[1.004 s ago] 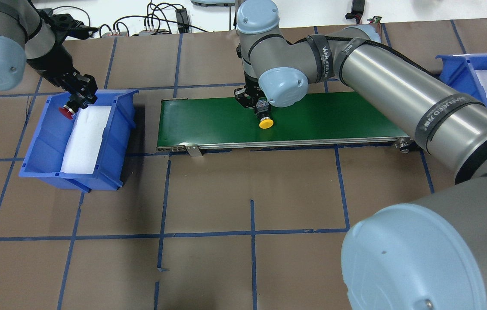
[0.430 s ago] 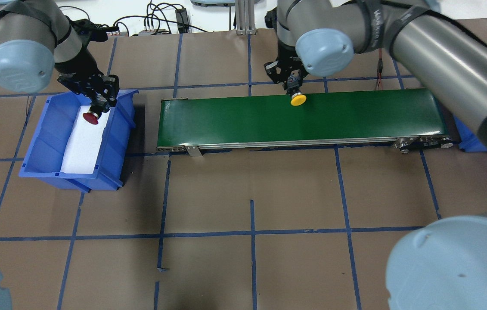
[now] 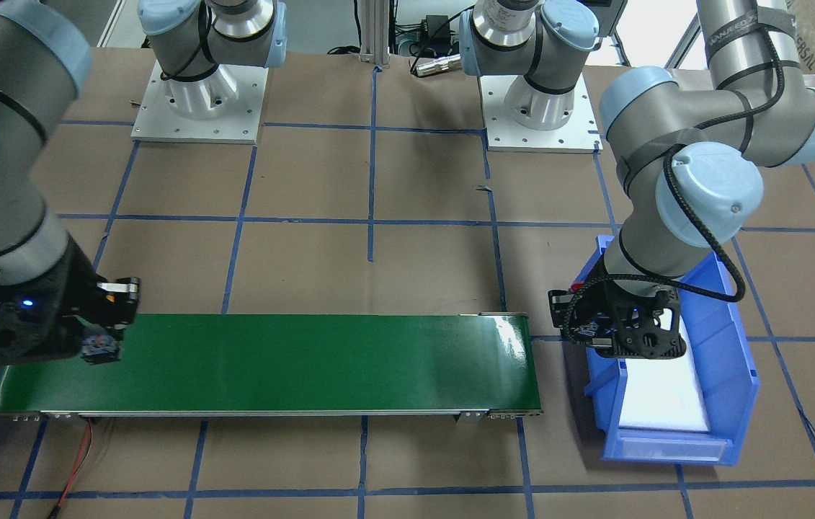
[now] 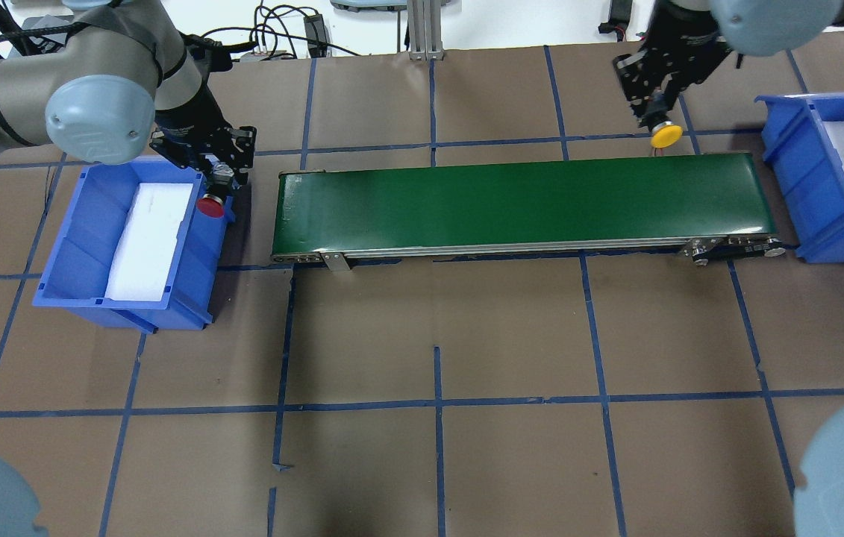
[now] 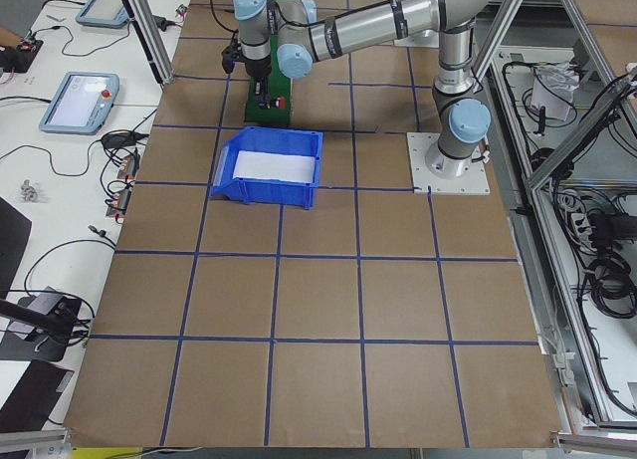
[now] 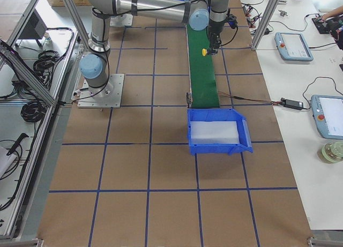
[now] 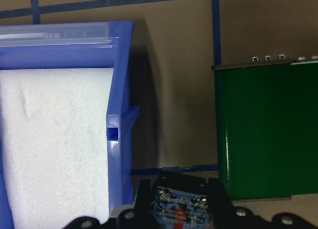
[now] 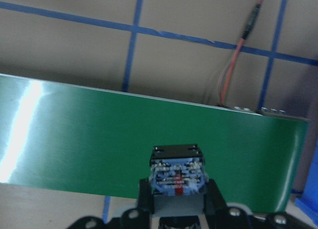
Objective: Transport two buttons from left to right
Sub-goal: 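Carry yellow button to far bin while left gripper sets red button on belt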
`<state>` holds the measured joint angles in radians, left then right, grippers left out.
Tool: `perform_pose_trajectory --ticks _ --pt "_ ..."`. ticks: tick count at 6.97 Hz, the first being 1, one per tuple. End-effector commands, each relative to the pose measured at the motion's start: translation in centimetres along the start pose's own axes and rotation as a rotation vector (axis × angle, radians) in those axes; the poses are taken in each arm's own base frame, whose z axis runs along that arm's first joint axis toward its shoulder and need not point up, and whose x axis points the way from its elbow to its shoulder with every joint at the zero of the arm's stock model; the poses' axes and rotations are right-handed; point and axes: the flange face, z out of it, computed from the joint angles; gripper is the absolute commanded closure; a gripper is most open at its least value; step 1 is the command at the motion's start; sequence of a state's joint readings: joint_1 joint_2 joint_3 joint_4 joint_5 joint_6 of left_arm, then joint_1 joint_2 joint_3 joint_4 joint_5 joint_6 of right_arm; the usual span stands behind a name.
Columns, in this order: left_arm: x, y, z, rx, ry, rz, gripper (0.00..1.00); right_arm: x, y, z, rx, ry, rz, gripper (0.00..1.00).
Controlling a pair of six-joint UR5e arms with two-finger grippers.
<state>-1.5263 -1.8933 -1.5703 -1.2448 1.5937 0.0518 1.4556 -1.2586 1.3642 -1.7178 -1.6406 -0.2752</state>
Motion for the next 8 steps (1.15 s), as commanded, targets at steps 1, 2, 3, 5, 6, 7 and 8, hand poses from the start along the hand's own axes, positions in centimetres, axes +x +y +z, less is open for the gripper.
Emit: perform_pose_trajectory --ticks 1,2,3,5,6,7,8 --pt "5.1 0.0 1.7 0.004 -0.001 -0.061 0.93 10.7 3.3 -1.2 -0.018 0.004 0.04 0.92" --pt "7.3 -0.1 2.7 0.014 0.0 -0.089 0.93 16.5 5.1 -0.2 -0.035 -0.004 0.116 0.92" --pt "9.5 -0.3 4.2 0.014 -0.005 -0.104 0.93 20.7 6.7 0.9 -0.054 -0.008 0.167 0.92" --pt "11.5 -1.2 5.4 0.011 -0.029 -0.131 0.91 27.0 8.8 2.9 -0.096 0.003 0.254 0.92" --pt "11.8 -2.6 6.7 -0.006 -0.035 -0.129 0.89 28.7 9.0 4.5 -0.12 -0.005 0.252 0.92" --pt "12.1 -3.4 7.1 -0.011 -0.035 -0.126 0.79 30.3 9.0 6.1 -0.133 -0.004 0.267 0.92" --pt "11.7 -3.8 7.2 -0.015 -0.026 -0.135 0.19 31.4 7.9 8.2 -0.15 -0.005 0.266 0.92"
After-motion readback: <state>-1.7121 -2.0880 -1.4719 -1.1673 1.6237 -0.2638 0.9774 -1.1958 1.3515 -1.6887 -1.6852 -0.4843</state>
